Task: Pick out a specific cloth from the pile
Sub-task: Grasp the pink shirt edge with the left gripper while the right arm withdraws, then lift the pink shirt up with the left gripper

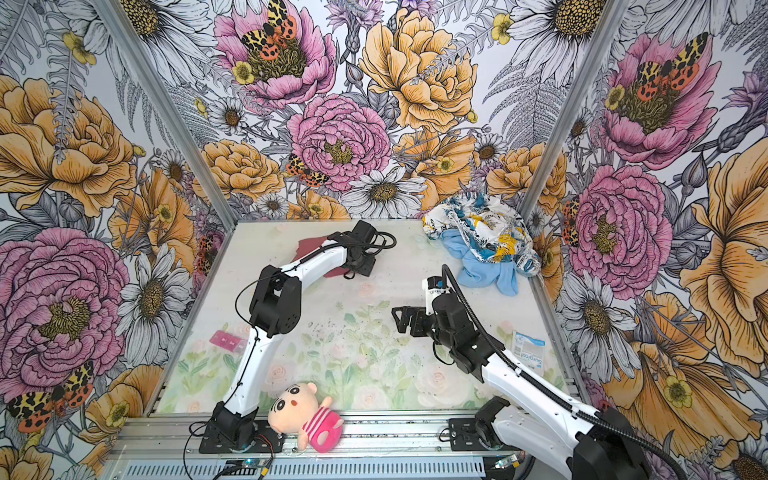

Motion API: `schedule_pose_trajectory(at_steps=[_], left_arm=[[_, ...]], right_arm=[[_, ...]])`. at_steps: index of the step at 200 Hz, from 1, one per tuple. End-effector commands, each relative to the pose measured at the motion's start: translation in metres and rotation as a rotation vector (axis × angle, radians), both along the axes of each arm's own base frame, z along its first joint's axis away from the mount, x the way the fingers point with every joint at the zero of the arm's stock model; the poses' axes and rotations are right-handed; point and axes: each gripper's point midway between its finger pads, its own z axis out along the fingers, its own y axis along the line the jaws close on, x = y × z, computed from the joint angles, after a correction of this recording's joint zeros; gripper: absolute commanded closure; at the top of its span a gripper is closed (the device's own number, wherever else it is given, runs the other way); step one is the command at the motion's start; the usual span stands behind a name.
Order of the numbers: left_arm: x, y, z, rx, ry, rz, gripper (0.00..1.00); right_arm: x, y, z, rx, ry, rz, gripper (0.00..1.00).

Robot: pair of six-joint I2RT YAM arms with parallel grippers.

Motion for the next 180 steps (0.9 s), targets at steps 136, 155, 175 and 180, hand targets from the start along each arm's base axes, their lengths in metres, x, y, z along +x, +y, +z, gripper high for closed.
schedule_pose_trajectory(at_steps=[136,155,175,180], left_arm=[[0.015,0.104,0.335,-0.146,-0.616,0.093,1.00],[0.002,0.132,0.392,-0.218,-0.726,0.147,1.00],[-0.014,0.154,0.450,-0.292,-0.853,0.180,1.00],[-0.019,0.160,0.465,-0.303,-0.891,0.188,1.00]], right_arm=[[0.012,0.016,0.013,0.027,-0.034,0.034,0.00],[0.016,0.024,0.017,0.056,-0.037,0.048,0.00],[0.019,0.031,0.018,0.086,-0.028,0.058,0.01],[0.020,0.032,0.018,0.095,-0.025,0.059,0.00]])
